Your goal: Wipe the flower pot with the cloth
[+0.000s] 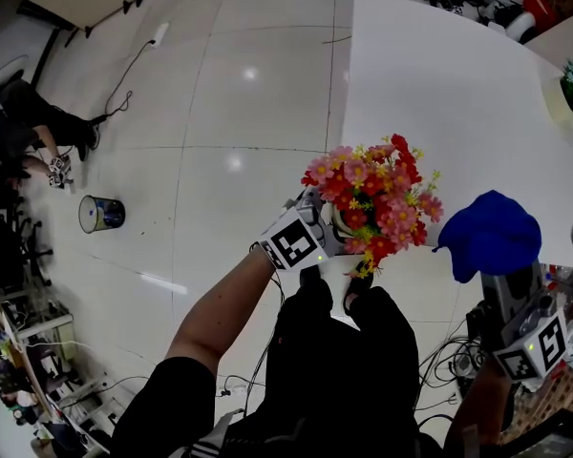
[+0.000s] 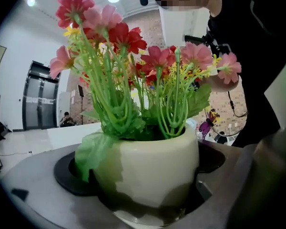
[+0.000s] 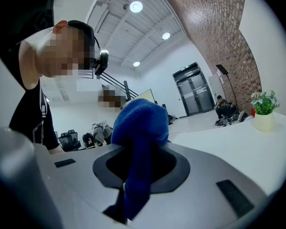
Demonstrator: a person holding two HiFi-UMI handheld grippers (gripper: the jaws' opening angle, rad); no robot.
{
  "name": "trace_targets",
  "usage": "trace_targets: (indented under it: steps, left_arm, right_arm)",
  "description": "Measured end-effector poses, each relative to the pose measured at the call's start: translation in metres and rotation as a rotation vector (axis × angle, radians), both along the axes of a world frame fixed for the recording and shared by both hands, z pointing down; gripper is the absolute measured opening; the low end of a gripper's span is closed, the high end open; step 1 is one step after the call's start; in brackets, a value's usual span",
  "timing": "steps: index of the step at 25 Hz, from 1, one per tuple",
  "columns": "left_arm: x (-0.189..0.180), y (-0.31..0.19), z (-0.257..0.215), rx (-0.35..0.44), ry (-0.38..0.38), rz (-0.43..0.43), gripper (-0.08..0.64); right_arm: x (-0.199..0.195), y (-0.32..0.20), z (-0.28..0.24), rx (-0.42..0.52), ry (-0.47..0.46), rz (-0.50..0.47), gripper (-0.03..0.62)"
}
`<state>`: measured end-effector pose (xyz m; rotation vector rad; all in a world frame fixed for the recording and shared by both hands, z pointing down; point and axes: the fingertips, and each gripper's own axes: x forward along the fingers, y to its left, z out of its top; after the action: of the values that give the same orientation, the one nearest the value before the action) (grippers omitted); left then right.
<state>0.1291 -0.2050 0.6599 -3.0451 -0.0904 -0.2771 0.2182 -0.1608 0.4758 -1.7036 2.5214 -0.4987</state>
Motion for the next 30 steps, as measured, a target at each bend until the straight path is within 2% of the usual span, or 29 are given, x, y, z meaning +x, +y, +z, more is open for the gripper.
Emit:
trace_targets:
  steps: [5,9,13,18,21,26,30]
  left_arm:
    - [0.005,0.000,0.003,-0.002,-0.014,-0.008,0.591]
    - [-0.002,-0.003,0.008,-0.005,-0.026,-0.021,0.588]
    - [-0.013,-0.003,0.013,-0.012,-0.056,-0.033,0.588]
    - [-0.011,0.001,0.009,0.006,-0.062,-0.003,0.588]
    - [-0.008,0.001,0.011,0.047,-0.095,0.020,0.593]
    - [-0.005,0.002,0.013,0.052,-0.116,0.033,0.592]
    - [-0.006,0.002,0.014,0.055,-0.124,0.020,0.589]
  right_arm:
    - [0.000,-0.006,0.002,-0.001,-0.015,-0.019,0.066]
    - [0.005,-0.005,0.007,0.041,0.047,-0.082,0.066]
    - [0.008,-0.005,0.008,0.042,0.053,-0.100,0.066]
    - [0.004,-0.011,0.008,0.006,0.011,-0.078,0.066]
    - [0.001,-0.017,0.006,-0.013,-0.032,-0.055,0.066]
    - [0.002,-0.014,0.009,0.000,-0.012,-0.069,0.066]
    - [-0.005,-0.015,0.004,0.024,-0.032,-0.092,0.066]
